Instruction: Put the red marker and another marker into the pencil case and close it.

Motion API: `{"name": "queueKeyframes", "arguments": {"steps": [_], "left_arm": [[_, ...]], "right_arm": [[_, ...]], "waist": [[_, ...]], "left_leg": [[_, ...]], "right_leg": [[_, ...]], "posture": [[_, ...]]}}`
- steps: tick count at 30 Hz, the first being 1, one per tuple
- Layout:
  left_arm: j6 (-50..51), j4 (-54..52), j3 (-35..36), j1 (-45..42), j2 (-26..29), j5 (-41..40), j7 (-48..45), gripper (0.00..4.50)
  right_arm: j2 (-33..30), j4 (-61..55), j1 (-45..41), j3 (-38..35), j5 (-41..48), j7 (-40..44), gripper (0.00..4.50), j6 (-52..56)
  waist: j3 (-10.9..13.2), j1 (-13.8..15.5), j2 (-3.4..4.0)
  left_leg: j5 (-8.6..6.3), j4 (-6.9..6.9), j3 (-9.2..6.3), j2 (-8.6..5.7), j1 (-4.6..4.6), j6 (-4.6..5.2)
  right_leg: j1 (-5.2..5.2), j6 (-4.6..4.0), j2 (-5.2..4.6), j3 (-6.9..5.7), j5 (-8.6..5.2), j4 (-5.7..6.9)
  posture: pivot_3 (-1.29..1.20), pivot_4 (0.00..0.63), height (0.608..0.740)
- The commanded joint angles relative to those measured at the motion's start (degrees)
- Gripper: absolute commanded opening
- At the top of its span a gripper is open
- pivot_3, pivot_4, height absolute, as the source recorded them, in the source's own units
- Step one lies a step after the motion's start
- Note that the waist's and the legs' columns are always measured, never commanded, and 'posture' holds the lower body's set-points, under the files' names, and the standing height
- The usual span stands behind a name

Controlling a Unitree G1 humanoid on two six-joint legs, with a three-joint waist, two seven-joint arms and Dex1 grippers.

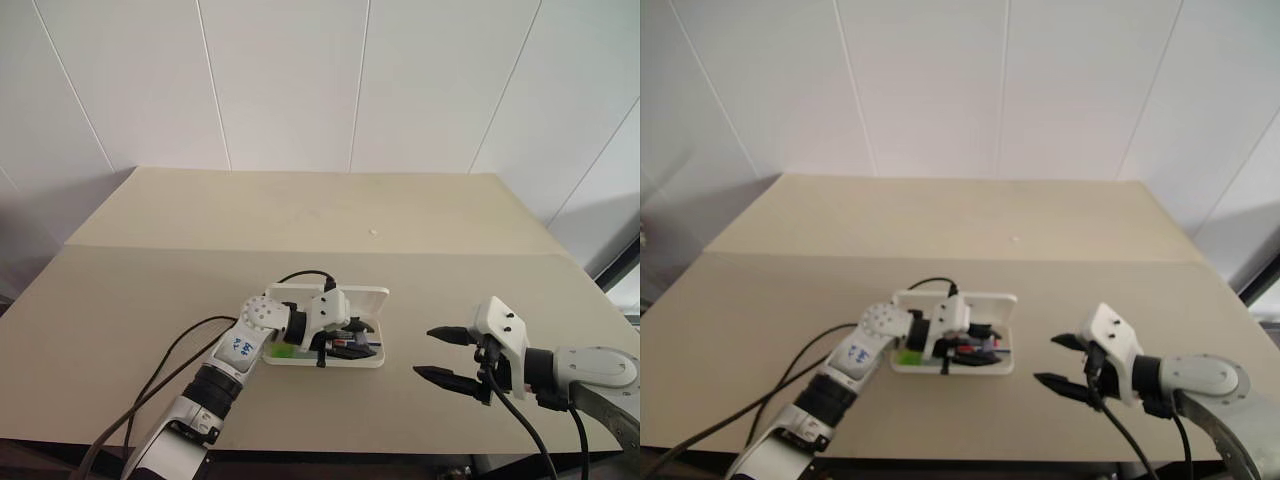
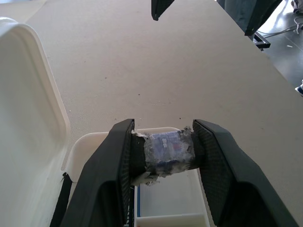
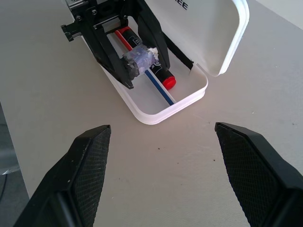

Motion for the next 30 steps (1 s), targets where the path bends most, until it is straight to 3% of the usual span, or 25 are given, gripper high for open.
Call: {"name": "queueKeyframes", "arguments": {"steps": [1,8,9,16,30], "left_arm": [[-1.08,-1.06,-0.07,-0.35,-0.40,0.02,-0.39,1.66],[0.00,-1.54,-0.88,0.16,-0.01,1.00,-0.28,1.66],[0.17,-1.36,-0.86,0.13,-0.09,1.16,-0.03,2.20],[-0.14,0.20,-0.41,-0.54,-0.66,2.04,1.62,4.37],[-2.00,0.57,0.20,-1.21,0.04,2.65,1.86,4.47]], "right_arm": [[-0.13,-1.50,-0.40,-1.04,0.65,-0.41,4.50,-0.24],[-0.23,-1.45,-0.70,-0.99,0.68,-0.67,4.50,-0.13],[-0.23,-1.39,-0.78,-0.95,0.65,-0.68,4.50,-0.15],[-0.25,-1.24,-1.39,-0.91,0.70,-0.78,4.50,0.01],[-0.05,-1.64,-1.62,-0.97,0.84,-1.09,4.50,0.55]], "waist": [[0.00,0.00,0.00],[0.00,0.00,0.00],[0.00,0.00,0.00],[0.00,-0.02,0.00],[0.00,0.00,0.00]], "left_leg": [[0.00,0.00,0.00,0.00,0.00,0.00],[0.00,0.00,0.00,0.00,0.00,0.00],[0.00,0.00,0.00,0.00,0.00,0.00],[0.00,0.01,0.00,0.00,0.00,0.00],[0.00,0.01,0.00,0.00,0.00,0.00]], "right_leg": [[0.00,0.00,0.00,0.00,0.00,0.00],[0.00,0.00,0.00,0.00,0.00,0.00],[0.00,0.00,0.00,0.00,0.00,0.00],[0.00,0.00,0.00,0.00,0.00,0.00],[0.00,0.00,0.00,0.00,0.00,0.01]], "posture": [[0.00,0.150,0.740],[0.00,0.150,0.740],[0.00,0.150,0.740],[0.00,0.150,0.740],[0.00,0.150,0.740]]}}
